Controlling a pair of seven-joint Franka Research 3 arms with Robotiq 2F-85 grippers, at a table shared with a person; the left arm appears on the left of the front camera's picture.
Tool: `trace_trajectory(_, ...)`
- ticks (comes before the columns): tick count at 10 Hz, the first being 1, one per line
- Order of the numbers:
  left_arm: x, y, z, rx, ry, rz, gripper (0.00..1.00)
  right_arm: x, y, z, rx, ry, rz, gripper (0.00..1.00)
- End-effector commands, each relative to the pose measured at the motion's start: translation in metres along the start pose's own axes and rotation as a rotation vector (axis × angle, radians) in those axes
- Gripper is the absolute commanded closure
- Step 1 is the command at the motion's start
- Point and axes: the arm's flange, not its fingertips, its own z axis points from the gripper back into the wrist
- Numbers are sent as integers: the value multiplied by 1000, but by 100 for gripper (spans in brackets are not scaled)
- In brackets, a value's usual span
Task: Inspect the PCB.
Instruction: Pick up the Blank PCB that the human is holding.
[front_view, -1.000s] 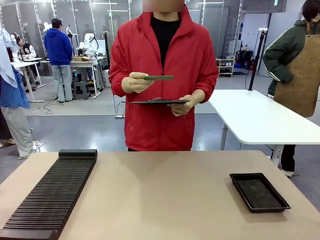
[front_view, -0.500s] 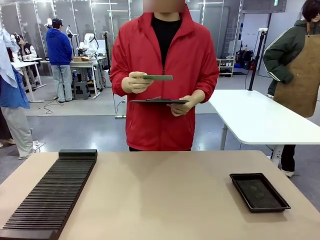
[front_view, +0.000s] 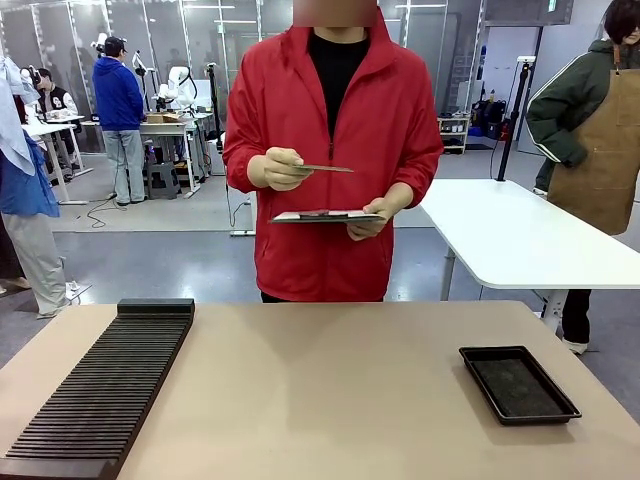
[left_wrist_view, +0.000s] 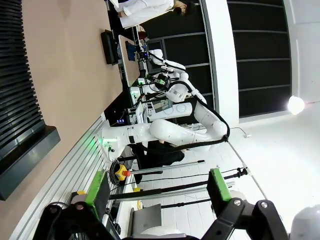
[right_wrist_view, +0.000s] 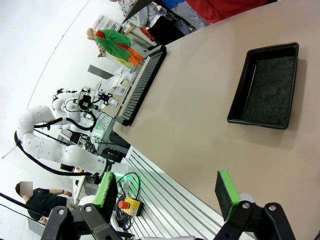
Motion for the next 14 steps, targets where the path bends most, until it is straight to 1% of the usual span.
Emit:
trace_trajectory(1,5,-3,1,5,1,4,0,1,1,1,5,-10,20,0)
trace_trajectory(14,5,-3,1,5,1,4,0,1,1,1,5,-10,20,0)
